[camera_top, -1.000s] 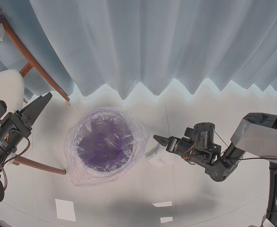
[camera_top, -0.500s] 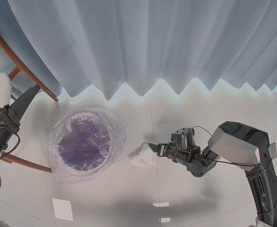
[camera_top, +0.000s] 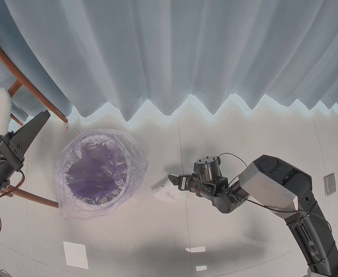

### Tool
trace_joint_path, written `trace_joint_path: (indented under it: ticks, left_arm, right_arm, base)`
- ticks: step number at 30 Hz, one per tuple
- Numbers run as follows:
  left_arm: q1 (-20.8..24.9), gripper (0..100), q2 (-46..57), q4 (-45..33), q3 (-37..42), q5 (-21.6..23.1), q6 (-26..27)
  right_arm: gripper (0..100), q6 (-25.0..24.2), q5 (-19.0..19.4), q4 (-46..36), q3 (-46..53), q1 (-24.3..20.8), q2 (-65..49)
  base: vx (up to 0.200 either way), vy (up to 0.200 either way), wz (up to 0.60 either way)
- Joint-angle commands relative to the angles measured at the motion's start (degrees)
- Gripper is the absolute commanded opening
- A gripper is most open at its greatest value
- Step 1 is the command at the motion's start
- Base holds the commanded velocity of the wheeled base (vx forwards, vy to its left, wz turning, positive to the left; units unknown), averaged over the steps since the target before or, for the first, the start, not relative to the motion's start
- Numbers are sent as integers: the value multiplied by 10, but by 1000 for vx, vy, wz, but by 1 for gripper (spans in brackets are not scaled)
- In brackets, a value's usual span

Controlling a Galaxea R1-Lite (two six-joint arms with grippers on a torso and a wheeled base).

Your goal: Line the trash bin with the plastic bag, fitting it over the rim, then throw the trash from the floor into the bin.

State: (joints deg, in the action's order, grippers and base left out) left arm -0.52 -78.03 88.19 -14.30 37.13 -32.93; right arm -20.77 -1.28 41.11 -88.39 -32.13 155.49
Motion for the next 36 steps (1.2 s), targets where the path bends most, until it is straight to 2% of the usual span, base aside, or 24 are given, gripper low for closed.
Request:
trace_joint_path:
  ticks: [1,14,31,32,36]
  left_arm:
    - [-2,100,16,1,14,2,-1]
    - [-7,100,14,1,12,1,-1]
    - [-8,100,11,0,13,2,-1]
    - [-8,100,11,0,13,2,-1]
    - [-8,100,11,0,13,2,-1]
  right_arm:
    - [100,-1,0,-29,-64,0,32]
    - [100,-1,0,-127,-212,-9,87]
    - [100,-6,0,-209,-251,-9,90]
    - [0,-7,0,-214,-258,-9,92]
    - [0,-21,0,-248,-262,-8,97]
  base:
    - [0,0,0]
    - [0,0,0]
    - [0,0,0]
    - [0,0,0]
    - [0,0,0]
